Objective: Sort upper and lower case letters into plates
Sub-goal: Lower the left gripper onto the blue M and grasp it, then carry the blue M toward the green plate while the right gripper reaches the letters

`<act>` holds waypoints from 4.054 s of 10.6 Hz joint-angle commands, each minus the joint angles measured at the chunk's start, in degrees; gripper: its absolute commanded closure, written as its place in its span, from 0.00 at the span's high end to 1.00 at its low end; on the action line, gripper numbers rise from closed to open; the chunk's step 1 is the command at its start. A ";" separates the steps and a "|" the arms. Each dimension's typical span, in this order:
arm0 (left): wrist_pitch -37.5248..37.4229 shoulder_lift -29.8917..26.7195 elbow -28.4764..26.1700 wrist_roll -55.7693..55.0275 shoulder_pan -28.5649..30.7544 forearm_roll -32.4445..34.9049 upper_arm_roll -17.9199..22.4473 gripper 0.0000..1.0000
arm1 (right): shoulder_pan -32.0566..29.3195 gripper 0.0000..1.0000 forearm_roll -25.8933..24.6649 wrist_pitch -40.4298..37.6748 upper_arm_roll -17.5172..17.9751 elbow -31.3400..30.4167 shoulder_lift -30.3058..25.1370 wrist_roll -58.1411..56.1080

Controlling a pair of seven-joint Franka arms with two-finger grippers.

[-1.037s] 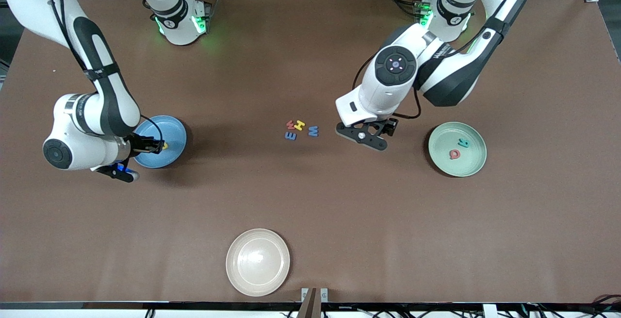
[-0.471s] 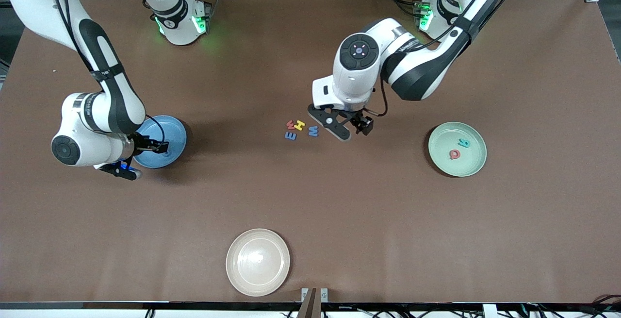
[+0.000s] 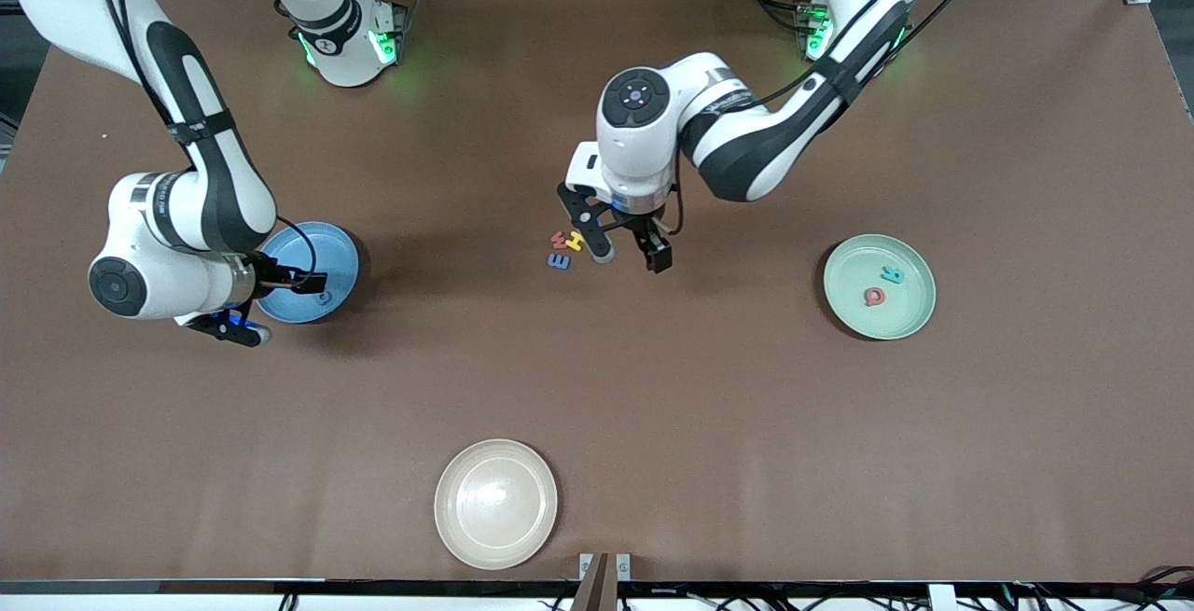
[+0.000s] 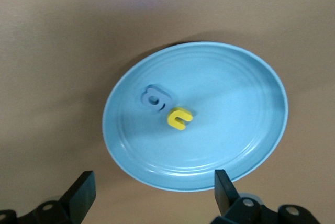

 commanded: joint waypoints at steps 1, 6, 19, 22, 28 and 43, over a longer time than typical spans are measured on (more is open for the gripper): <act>3.78 3.80 0.45 4.99 -1.52 3.93 0.06 1.00 | 1.88 1.00 -0.08 -0.66 0.45 0.52 -0.89 6.28; 8.80 6.61 -1.92 13.62 -3.20 4.11 0.15 1.00 | 4.26 1.00 0.01 -2.15 0.71 3.77 -0.89 11.59; 15.22 12.59 -2.01 11.44 -10.23 8.68 6.65 0.90 | 2.15 1.00 0.01 -7.34 0.54 8.26 -0.89 11.50; 15.22 13.39 -2.01 11.53 -10.23 9.47 6.65 0.86 | 2.24 1.00 0.01 -7.25 0.54 8.26 -0.89 11.50; 15.22 13.83 -1.75 11.97 -10.31 9.74 7.88 0.34 | 2.59 1.00 0.01 -7.25 0.71 8.08 -0.89 11.59; -12.27 -7.52 2.82 5.65 22.18 -18.56 7.71 0.00 | 17.50 1.00 1.07 5.55 10.38 7.20 3.23 35.31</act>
